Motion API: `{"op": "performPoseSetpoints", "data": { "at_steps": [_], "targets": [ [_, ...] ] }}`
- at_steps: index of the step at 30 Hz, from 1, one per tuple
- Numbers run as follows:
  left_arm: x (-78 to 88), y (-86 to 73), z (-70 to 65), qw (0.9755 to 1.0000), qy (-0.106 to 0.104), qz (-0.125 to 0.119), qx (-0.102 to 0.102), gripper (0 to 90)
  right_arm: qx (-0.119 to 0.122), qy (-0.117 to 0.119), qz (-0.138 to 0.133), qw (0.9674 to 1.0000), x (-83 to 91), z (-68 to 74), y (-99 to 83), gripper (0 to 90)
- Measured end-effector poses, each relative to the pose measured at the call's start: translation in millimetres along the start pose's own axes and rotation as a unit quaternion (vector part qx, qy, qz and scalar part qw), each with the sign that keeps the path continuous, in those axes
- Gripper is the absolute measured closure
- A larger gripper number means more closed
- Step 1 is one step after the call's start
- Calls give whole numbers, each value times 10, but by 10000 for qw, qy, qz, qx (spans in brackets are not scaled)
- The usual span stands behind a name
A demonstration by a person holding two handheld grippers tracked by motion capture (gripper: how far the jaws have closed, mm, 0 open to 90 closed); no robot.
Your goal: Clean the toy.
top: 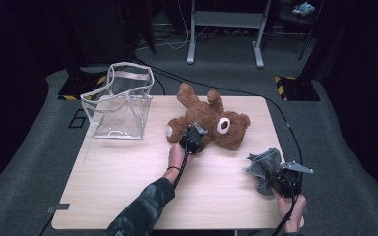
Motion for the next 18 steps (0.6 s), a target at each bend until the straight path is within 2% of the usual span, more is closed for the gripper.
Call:
{"op": "performPoseSetpoints", "data": {
  "at_steps": [2, 5, 8, 14, 18],
  "targets": [
    [58, -18, -46, 9999, -89, -76, 54, 739, -8, -8, -3, 10000, 4, 2, -1, 795],
    [164, -64, -150, 9998, -115, -177, -45, 738, -7, -6, -22, 10000, 4, 15, 4, 795],
    [260, -111, -241, 9995, -222, -235, -62, 734, -12, -4, -120, 9999, 31, 63, 44, 795],
    [436, -227, -409, 9983, -492, -316, -54, 728, 212, 64, -398, 9990, 60, 262, 298, 796],
    [502, -316, -504, 9973, -622, -371, -111, 714, 361, 58, -465, 9983, -31, 377, 481, 796]
  ]
}}
Point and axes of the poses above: each handheld gripper's, and its own axes: x roughly backward along the jaws, y roughly out of its top, z roughly to its left, the point moved 5 cm from there along -x, roughly forward along the jaws, and after that the axes turned 4 degrees about y, right-handed, at the moved point
